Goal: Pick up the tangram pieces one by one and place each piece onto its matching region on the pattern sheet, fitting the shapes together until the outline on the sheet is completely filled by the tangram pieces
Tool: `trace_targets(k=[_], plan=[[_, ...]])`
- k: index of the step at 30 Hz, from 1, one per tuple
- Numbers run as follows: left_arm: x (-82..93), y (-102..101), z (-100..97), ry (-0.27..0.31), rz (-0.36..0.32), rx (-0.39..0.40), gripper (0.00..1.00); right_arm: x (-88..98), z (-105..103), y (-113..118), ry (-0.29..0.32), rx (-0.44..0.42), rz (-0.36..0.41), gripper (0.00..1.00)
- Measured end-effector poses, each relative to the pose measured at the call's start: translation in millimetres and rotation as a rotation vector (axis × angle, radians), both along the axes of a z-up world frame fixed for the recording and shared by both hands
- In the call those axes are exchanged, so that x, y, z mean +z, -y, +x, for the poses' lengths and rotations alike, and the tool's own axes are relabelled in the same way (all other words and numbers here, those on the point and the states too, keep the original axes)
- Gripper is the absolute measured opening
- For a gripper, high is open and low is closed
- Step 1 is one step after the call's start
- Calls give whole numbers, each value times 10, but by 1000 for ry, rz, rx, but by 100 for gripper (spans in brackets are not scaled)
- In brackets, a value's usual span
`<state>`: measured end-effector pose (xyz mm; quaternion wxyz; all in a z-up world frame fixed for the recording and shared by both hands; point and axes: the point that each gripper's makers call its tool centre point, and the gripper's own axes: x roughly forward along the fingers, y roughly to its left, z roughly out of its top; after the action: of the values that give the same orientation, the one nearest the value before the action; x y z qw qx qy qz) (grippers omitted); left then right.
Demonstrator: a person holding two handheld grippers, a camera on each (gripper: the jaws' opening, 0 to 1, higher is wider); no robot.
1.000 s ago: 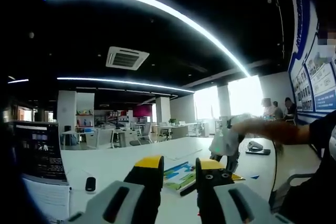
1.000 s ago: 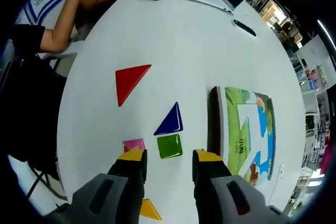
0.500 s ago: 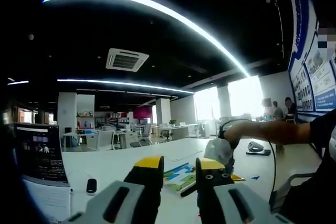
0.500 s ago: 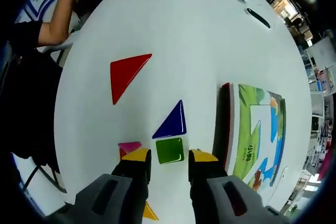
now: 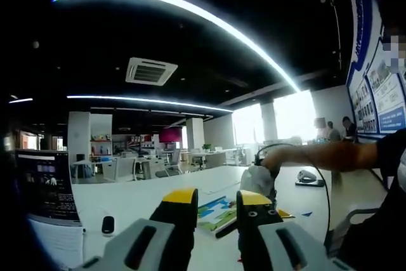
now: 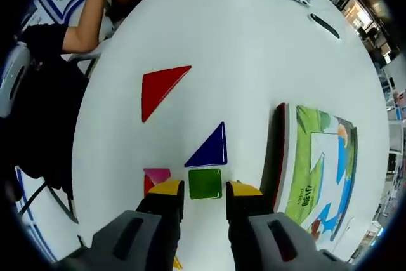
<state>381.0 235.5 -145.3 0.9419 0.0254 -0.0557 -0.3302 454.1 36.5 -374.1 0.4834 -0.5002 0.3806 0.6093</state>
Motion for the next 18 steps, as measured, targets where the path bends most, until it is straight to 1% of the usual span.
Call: trace_targets(k=[8, 18], plan=[[-13, 53, -11, 0, 15, -10, 26, 7, -15, -12, -3, -10, -1, 28], [-11, 28, -6, 3, 18, -11, 26, -2, 31, -30, 17, -35, -122, 27]])
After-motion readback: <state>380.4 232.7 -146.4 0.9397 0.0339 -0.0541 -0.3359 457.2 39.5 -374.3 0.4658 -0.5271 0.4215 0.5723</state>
